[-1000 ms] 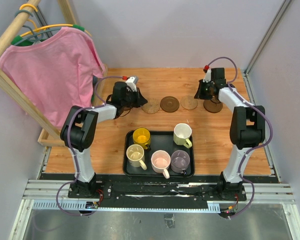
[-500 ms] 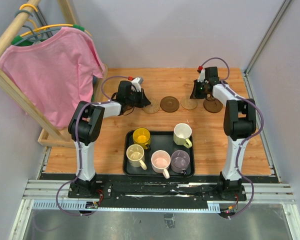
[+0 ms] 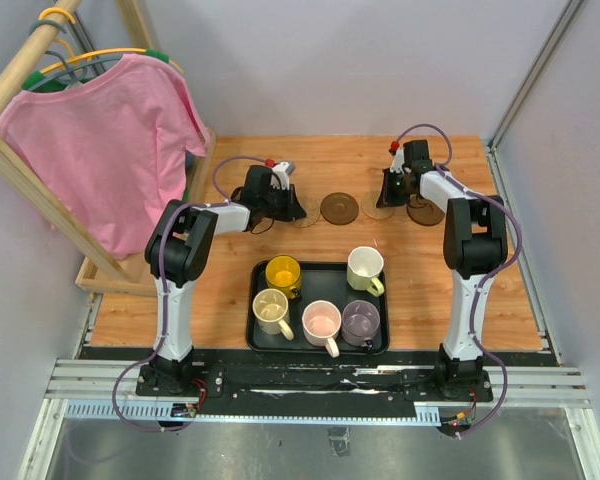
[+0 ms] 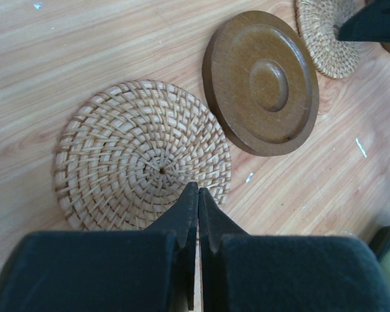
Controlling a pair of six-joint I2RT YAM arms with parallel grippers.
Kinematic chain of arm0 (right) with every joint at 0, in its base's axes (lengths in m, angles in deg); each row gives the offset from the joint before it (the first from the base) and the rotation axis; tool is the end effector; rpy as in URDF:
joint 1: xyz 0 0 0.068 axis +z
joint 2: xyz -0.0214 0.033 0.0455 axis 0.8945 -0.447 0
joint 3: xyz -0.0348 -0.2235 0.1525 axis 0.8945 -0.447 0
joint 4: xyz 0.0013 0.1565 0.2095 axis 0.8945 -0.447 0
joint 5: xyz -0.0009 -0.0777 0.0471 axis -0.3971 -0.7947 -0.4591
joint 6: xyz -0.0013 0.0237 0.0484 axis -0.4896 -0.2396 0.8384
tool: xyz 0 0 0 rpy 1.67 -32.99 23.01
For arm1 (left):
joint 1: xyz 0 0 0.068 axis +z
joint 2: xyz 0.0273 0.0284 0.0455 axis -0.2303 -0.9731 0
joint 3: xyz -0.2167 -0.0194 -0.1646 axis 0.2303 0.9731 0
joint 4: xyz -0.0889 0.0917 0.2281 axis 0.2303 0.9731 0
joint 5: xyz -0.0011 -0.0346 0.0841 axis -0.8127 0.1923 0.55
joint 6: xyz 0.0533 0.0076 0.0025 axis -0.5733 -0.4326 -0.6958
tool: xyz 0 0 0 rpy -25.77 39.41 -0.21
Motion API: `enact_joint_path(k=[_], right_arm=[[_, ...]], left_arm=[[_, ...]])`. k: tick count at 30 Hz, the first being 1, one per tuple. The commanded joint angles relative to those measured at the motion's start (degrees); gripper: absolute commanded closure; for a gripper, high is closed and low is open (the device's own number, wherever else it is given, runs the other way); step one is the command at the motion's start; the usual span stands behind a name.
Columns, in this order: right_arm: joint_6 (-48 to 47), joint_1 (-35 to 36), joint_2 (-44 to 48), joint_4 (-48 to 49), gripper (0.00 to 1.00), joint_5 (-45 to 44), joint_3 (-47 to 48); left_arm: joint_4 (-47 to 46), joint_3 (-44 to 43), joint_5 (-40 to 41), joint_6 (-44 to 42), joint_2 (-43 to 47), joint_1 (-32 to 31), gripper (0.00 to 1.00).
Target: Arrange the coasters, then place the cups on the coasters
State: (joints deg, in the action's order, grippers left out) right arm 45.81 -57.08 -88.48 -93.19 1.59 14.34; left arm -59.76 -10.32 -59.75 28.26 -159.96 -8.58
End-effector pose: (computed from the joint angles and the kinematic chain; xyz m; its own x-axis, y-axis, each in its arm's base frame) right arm 0.4711 0.0653 0.1729 -0.8094 0.0826 -0.5814 -0.1858 0.9031 0.3871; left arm 0.4157 -0.1840 0.1384 -0.6767 0.0035 -0.7362 0.5091 0.7246 -0.4645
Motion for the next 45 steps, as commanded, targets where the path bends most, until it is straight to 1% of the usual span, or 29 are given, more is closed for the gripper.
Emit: enact_joint_path(k=[1, 10, 19, 34, 45], right_arm=[[-0.31, 0.66, 1.04, -1.58, 0.99, -1.91, -1.36], [-0.84, 0.54, 0.6, -3.11, 0.99, -5.52, -1.77], [-0.56, 0.56, 2.97, -3.87, 0.99, -9.67, -4.13], [0.15, 0.3, 4.75, -4.59, 0.99, -11.53, -5.44], [-0.57, 0.3, 4.63, -3.22, 0.99, -10.59, -4.37]], left_arm=[[1.23, -0.35, 2.82, -0.21, -1.68, -0.25, 1.0], [5.08, -2.43, 9.76, -1.34, -2.19, -0.16, 1.0], [6.74, -3.79, 12.51, -0.33, -2.54, -0.16, 1.0], [8.74, -5.18, 14.61, -0.91, -2.02, -0.11, 0.99], [7.71, -5.77, 13.45, -1.97, -1.32, -0.1, 1.0]])
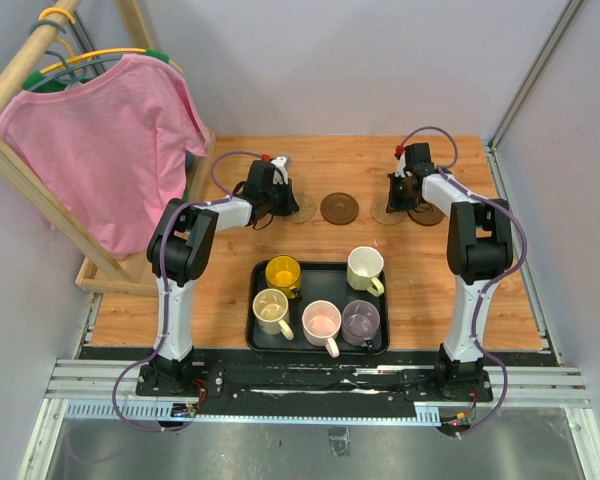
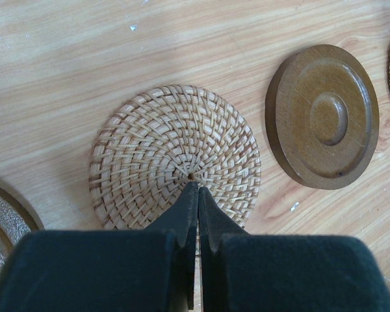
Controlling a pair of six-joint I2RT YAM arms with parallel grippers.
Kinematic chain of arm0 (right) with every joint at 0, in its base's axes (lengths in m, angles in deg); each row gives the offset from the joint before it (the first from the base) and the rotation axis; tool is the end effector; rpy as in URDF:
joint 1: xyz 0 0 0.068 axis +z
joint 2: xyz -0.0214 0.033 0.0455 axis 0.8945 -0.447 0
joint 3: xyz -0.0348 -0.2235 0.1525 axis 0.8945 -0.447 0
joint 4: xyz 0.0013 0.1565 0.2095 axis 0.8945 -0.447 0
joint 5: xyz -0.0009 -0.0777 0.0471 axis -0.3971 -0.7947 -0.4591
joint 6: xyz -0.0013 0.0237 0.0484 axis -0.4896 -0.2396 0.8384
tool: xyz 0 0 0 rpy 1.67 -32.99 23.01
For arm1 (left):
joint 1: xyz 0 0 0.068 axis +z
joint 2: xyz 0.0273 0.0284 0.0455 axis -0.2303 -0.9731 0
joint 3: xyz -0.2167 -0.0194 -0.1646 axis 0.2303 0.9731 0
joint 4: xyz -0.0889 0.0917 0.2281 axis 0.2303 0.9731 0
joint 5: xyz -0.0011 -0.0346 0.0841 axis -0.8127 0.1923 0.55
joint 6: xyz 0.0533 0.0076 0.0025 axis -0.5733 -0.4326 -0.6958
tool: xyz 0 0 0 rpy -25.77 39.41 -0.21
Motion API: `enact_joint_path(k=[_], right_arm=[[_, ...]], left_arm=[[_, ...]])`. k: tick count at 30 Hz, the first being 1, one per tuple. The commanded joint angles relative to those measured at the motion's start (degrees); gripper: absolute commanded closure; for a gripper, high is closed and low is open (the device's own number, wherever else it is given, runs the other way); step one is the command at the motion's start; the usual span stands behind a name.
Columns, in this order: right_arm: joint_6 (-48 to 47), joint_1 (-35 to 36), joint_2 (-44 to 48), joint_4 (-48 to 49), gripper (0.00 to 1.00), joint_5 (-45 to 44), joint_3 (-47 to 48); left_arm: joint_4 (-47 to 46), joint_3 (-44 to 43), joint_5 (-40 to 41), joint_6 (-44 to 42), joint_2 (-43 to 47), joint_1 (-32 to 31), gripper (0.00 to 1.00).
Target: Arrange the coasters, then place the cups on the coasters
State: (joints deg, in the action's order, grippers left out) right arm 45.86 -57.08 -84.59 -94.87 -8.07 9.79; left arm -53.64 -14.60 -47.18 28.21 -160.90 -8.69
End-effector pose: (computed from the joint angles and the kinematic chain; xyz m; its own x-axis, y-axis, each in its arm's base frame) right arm 0.4533 0.0575 0.1755 -0.8153 0.0915 -0.5718 -0.0778 0.9612 0.2648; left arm 0.4281 -0.1821 0.1427 -0.6737 -0.0179 -0.7388 0.3684 0.8585 -0.3568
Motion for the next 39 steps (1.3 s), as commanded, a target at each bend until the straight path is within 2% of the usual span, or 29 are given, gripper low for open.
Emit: enact_joint_path(k=[1, 9, 14, 20, 29, 36, 39], right_arm=[[-0.8, 0.27, 0.81, -1.33, 0.99, -0.69, 0.5], [-1.49, 0.37, 2.47, 0.25, 0.98, 1.15, 1.99], [-1.94, 0.47, 5.8, 2.86, 0.87, 2.11, 0.51], [-1.57, 0.55, 10.69, 5.65, 0.85, 3.18, -3.04], [-0.64, 0.89, 17.71, 8.14, 0.82, 3.79, -8.45], [-0.81, 0.9, 23.3, 9.13, 0.78, 3.42, -12.08], [-1.23, 0.85, 26.11, 9.4, 0.73, 2.76, -13.78]], left_arm=[[1.65, -1.85, 0.92, -2.14, -0.33, -0.05, 1.0], [0.5, -2.82, 0.34, -3.01, 1.58, -0.03, 0.95], [-0.63, -2.49, -0.67, -3.07, 3.4, 0.02, 0.92], [-1.8, -1.03, -1.24, -2.82, 6.01, 0.01, 0.91], [-5.11, 5.28, -1.2, -2.36, 13.12, 0.02, 0.9], [-7.08, 10.74, 1.73, -2.37, 19.69, -0.04, 0.9], [-7.28, 13.1, 4.21, -2.0, 23.31, 0.23, 0.89]])
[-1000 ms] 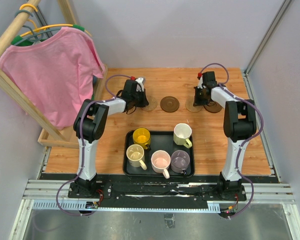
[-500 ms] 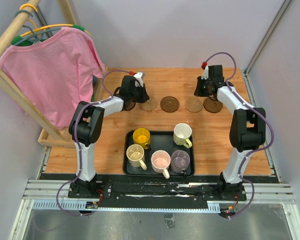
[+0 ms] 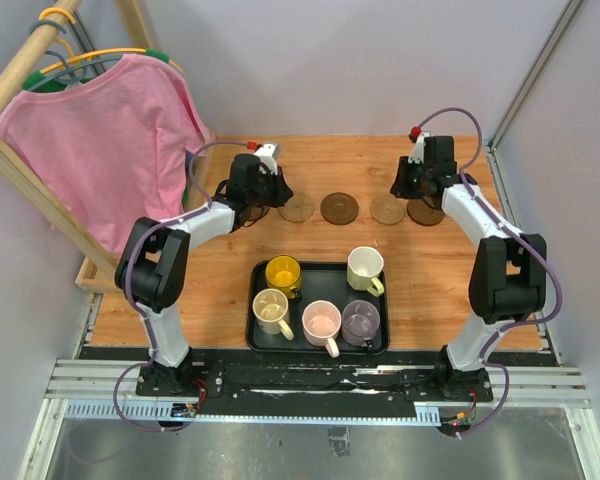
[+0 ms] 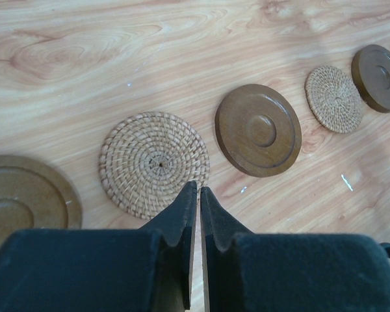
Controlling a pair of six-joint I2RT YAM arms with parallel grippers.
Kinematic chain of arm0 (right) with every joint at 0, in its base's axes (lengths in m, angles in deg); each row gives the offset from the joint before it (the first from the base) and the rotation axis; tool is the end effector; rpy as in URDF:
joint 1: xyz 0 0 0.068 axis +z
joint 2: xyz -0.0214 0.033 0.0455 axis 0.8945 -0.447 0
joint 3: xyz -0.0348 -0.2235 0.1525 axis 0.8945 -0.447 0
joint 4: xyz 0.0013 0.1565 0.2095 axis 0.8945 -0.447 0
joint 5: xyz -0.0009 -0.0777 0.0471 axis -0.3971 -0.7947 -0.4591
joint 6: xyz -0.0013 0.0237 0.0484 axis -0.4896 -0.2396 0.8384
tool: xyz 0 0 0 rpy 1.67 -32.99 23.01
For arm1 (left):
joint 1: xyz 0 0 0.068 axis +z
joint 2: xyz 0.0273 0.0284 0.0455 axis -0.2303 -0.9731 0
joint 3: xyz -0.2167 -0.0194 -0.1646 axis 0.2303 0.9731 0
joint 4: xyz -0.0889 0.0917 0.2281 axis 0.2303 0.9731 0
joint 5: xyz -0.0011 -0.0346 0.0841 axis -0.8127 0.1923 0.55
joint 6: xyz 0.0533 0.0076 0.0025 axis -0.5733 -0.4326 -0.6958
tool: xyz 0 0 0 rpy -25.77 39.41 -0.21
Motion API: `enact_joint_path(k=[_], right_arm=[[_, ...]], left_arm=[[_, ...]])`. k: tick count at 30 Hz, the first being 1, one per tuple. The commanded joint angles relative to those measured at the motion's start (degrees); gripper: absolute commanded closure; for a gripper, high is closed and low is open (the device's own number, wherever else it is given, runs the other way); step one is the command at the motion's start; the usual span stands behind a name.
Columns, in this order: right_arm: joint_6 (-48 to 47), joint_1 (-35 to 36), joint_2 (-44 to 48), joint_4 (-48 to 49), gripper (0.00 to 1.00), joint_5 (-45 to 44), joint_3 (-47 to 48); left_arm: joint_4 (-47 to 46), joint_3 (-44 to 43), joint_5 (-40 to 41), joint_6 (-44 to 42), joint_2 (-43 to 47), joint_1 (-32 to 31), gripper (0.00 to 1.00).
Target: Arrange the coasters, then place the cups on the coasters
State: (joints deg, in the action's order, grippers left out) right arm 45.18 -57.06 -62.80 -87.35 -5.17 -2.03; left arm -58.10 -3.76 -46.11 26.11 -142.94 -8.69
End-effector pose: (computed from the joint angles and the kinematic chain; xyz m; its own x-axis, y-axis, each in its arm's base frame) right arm 0.3920 0.0526 0.2747 -0.6126 0.1004 -0.7840 -0.2042 0.9381 0.2798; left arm 0.3820 -0.1627 0.2220 -0.5049 -0.0501 -0.8617 0.4400 0.8439 -0.3069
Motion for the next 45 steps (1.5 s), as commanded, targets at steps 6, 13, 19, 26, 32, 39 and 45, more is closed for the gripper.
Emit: enact_joint_path(k=[6, 13, 19, 26, 32, 39, 45], right_arm=[[-2.71, 0.28, 11.72, 3.69, 0.64, -8.34, -4.79], [-1.49, -3.63, 16.07, 9.41, 0.52, -11.17, -9.3], [3.41, -8.01, 13.03, 12.51, 0.44, -8.96, -12.24], [2.93, -10.61, 9.53, 15.73, 0.47, -9.32, -13.8], [2.74, -10.61, 9.77, 14.69, 0.46, -10.11, -14.4], [5.18, -10.5, 13.49, 12.85, 0.46, -8.71, -16.65], [7.11, -9.78, 19.7, 9.26, 0.37, -8.84, -19.99]], left_arm=[[-4.95, 8.14, 3.67, 3.59, 13.38, 4.1, 0.84], [-4.16, 15.33, 10.96, -0.27, 21.09, 7.15, 0.8], [-3.84, 20.22, 12.11, 2.71, 22.19, 7.17, 0.82], [-6.55, 22.4, 13.3, 0.04, 22.88, 7.17, 0.83], [-6.11, 23.8, 13.88, 0.42, 22.85, 7.18, 0.84], [-5.28, 25.96, 12.78, 0.79, 27.1, 7.17, 0.84], [-3.36, 29.72, 12.27, 2.02, 33.13, 7.06, 0.49]])
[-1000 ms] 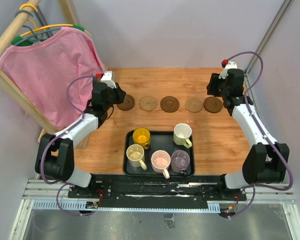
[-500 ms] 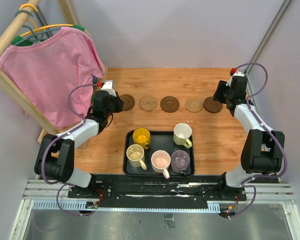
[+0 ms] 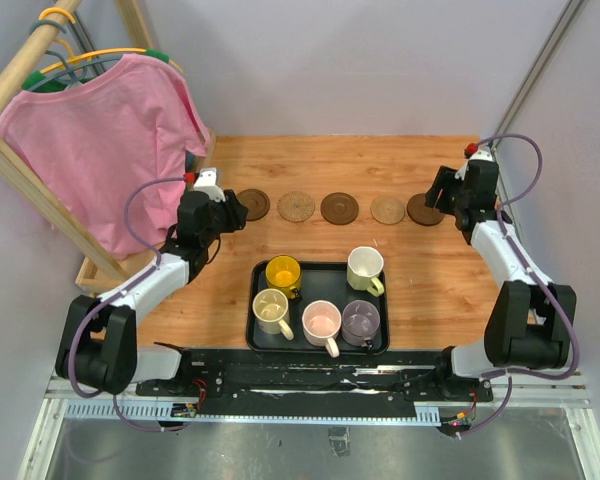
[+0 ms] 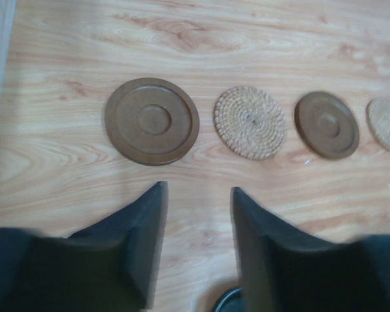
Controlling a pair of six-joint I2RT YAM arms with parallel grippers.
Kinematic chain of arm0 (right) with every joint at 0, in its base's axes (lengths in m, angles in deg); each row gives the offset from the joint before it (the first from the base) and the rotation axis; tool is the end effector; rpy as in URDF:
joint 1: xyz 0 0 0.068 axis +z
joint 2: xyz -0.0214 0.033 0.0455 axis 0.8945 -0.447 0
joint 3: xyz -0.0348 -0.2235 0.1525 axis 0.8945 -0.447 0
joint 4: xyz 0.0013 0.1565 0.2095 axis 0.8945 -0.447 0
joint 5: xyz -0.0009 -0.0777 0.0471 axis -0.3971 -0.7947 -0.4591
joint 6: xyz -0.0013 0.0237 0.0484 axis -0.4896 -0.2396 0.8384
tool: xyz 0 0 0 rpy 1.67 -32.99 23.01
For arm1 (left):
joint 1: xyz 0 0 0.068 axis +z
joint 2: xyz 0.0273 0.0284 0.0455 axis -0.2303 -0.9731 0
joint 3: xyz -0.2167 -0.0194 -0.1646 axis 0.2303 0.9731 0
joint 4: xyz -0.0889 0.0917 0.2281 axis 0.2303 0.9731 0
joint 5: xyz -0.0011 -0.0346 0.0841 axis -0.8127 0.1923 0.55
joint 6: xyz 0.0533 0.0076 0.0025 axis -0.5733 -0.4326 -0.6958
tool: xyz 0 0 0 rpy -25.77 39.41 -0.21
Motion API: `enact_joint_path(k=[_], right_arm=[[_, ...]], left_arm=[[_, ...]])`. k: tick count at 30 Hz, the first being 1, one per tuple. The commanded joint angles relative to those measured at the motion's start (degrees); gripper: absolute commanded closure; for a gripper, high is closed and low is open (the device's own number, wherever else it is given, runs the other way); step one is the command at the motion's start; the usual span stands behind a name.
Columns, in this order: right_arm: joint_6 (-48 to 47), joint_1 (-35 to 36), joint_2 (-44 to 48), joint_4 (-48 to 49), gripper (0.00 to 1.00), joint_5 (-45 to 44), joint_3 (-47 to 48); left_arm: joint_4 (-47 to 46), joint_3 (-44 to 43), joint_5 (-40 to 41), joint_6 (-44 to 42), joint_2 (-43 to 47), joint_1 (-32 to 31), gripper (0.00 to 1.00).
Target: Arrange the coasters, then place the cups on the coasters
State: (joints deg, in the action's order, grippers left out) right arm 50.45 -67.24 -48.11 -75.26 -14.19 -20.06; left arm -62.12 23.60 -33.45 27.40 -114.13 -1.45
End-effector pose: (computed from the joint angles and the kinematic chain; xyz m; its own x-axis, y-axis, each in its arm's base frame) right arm 0.3340 -0.0190 0.2750 -0.4274 0.2908 -0.8560 0.1017 0.9563 0.2741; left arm 0.2813 -0.0741 0.2371 -0.3700 -0.1747 -0.9125 0.1611 0.9552 -0.2482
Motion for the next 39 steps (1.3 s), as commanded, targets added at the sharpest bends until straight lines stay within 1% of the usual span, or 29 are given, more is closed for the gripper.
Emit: enact_joint_path(k=[1, 2, 3, 4, 6, 7, 10, 12, 14, 17, 21, 26, 29, 34, 39], right_arm=[[1.71, 0.88, 6.35, -3.56, 0.36, -0.2, -2.63], [1.57, 1.68, 7.75, -4.36, 0.34, -0.72, -3.36], [1.12, 2.63, 9.19, -5.22, 0.3, -1.19, -3.98], [0.64, 3.69, 10.59, -6.24, 0.28, -1.7, -4.52], [-0.39, 6.44, 13.21, -9.36, 0.26, -3.13, -5.48], [-0.84, 8.03, 14.54, -10.85, 0.24, -3.87, -5.85], [-1.88, 12.81, 19.05, -14.77, 0.2, -5.46, -7.38], [-1.72, 15.09, 22.34, -16.93, 0.14, -4.39, -8.64], [-0.97, 15.93, 25.58, -19.48, 0.08, 0.04, -9.57], [-0.3, 16.32, 28.98, -23.61, 0.05, 5.83, -10.32], [-0.62, 18.38, 33.21, -27.55, 0.04, 8.47, -11.55], [-1.01, 23.5, 36.45, -30.41, 0.06, 7.07, -13.22], [-0.66, 26.48, 36.81, -32.07, 0.07, 5.16, -14.13], [1.31, 31.16, 36.73, -33.26, 0.11, 2.31, -15.82], [2.33, 33.57, 34.39, -32.26, 0.15, -0.09, -17.25]], left_arm=[[0.84, 3.31, -0.58, 1.06, 5.45, -0.16, 0.35], [1.03, 4.11, -0.63, 1.26, 6.9, -0.17, 0.22], [1.31, 5.13, -0.79, 1.48, 8.28, -0.18, 0.14], [1.68, 5.78, -0.85, 1.59, 9.56, -0.13, 0.09], [2.52, 7.05, -1.11, 1.9, 12.12, -0.18, 0.05], [3.02, 7.67, -1.2, 2.22, 13.3, -0.18, 0.01], [4.15, 9.17, -1.67, 3.61, 17.2, -0.35, 0.0], [4.71, 9.82, -1.34, 4.86, 19.23, -0.67, 0.0], [5.12, 10.03, -1.21, 5.64, 20.89, -1.26, 0.0], [5.38, 10.13, -0.67, 5.9, 22.04, -2.59, 0.0], [4.77, 10.3, -1.2, 6.27, 21.17, -3.59, 0.0], [2.16, 11.07, -3.23, 6.86, 19.55, -4.81, 0.0], [0.66, 12.48, -3.64, 7.37, 19.47, -5.04, 0.0], [1.69, 12.6, -4.06, 7.36, 19.94, -5.17, 0.0], [0.93, 13.58, -4.06, 7.35, 19.73, -5.1, 0.0]])
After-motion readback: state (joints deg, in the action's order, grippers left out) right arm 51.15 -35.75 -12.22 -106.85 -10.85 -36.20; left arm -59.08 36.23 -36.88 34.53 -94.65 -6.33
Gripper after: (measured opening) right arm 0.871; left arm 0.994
